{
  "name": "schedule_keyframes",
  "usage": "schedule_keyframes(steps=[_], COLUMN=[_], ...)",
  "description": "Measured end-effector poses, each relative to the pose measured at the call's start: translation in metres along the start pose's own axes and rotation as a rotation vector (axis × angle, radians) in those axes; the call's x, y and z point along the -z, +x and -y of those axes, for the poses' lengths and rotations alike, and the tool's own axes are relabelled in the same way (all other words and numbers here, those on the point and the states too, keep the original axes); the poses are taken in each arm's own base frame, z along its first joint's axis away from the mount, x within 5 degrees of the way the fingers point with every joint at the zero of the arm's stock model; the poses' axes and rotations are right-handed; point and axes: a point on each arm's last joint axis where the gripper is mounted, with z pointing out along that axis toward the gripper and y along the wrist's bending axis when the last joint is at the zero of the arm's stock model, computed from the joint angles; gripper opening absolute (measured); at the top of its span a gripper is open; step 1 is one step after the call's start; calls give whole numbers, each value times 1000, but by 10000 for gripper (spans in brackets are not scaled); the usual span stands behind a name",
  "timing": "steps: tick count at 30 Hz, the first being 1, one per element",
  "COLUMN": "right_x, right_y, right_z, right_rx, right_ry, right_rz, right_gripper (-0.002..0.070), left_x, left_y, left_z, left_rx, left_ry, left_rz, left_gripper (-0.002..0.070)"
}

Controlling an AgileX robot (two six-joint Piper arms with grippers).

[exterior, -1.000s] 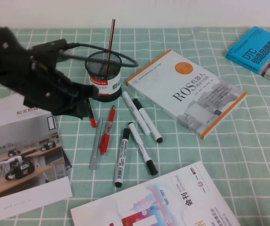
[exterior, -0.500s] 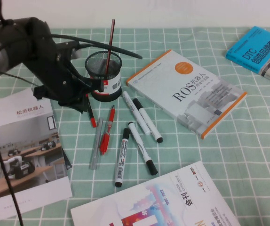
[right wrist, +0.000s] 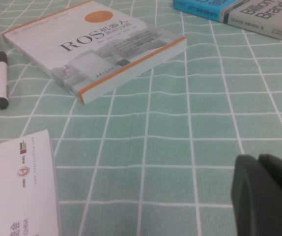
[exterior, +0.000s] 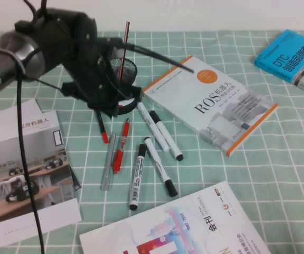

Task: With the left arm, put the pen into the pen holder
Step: Pick up the pen on the table

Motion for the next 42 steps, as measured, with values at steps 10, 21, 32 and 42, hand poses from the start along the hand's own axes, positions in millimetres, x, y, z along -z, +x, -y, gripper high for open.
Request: schedule_keyframes(steps=[10, 21, 32, 42], right_x=[0, 0, 0, 0], right_y=[0, 0, 0, 0], right_z=[0, 0, 0, 0], right_rx=[0, 0, 0, 0], right_ry=[0, 0, 0, 0], right_rz=[0, 0, 0, 0], right_gripper=[-22, -22, -22, -22], left_x=[-1, -28, -41, -54], left_y=[-8, -8, -9, -9], left_z=[-10, -12, -29, -33], left_rx=[-27, 106, 176, 178], left_ry=[-47, -57, -83, -100], left_rz=[17, -10, -18, -31], left_gripper=[34, 219, 223, 223])
